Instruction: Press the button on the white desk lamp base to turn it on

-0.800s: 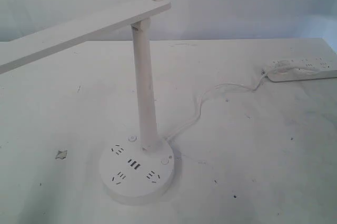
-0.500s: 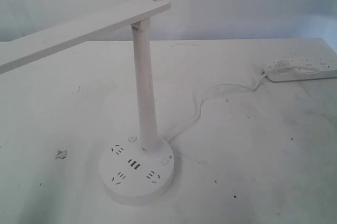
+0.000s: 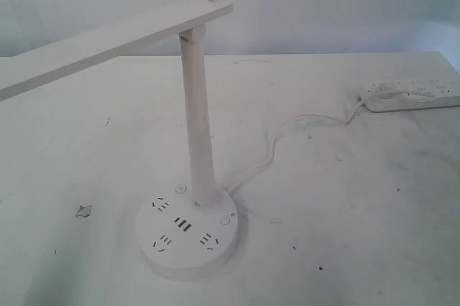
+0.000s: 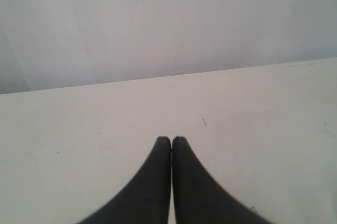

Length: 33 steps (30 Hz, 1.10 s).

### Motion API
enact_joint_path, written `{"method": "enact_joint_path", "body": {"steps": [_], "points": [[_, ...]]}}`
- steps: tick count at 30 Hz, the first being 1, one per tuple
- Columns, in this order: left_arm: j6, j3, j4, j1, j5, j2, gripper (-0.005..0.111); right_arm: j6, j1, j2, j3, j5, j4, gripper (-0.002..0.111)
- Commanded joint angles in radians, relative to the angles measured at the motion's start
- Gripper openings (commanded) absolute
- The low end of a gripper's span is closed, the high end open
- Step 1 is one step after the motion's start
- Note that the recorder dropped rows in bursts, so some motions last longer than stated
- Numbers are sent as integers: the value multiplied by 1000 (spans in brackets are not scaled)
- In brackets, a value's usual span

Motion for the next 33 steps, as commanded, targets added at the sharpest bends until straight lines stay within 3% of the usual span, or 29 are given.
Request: {"method": "enact_joint_path", "body": {"steps": [1,24,28,33], "points": [[-1,3,-4,2,-2,-4,0,-1,-2,-3,0,-12,-8,0],[-1,3,-4,2,-2,-4,0,-4,-2,-3,0,-15,-11,0],[-1,3,-4,2,-2,-4,0,-86,-2,-3,0,-117,-58,0],[-1,3,-4,2,-2,-4,0,-277,-2,-3,0,-383,-60,0]]}}
